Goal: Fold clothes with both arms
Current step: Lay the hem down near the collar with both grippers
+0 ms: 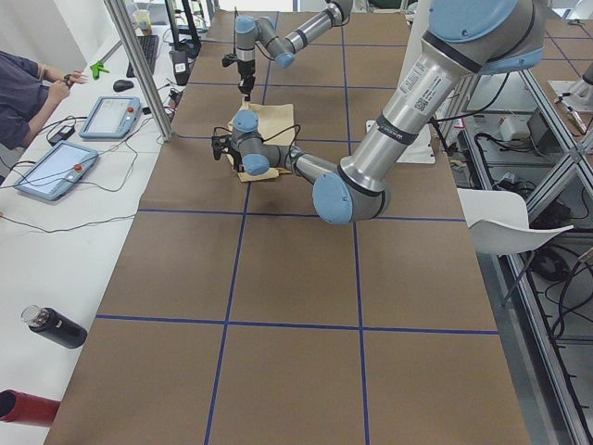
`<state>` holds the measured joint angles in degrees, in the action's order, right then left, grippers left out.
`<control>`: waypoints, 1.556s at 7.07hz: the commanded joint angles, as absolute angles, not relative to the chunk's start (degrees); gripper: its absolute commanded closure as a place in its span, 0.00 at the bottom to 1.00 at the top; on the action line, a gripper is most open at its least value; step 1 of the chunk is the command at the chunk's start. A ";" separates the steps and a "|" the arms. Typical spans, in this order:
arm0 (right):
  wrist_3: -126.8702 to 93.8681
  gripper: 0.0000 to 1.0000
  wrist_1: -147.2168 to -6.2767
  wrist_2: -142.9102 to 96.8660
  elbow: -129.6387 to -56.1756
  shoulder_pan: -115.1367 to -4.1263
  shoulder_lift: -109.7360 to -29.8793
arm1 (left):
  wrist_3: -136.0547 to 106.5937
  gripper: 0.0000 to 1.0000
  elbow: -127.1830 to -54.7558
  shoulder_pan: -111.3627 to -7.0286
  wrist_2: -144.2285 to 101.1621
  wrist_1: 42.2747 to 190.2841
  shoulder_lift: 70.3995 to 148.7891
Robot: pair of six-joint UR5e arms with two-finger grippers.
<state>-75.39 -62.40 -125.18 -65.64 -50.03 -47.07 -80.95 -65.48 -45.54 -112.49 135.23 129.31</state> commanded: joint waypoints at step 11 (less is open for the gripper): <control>-75.24 0.00 -61.00 -124.46 -66.18 -50.01 -47.11 | -78.24 0.01 -68.02 -46.93 -113.03 135.00 129.03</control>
<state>-75.33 -61.04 -124.71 -66.14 -50.05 -47.17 -79.90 -67.01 -46.81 -112.86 135.33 129.35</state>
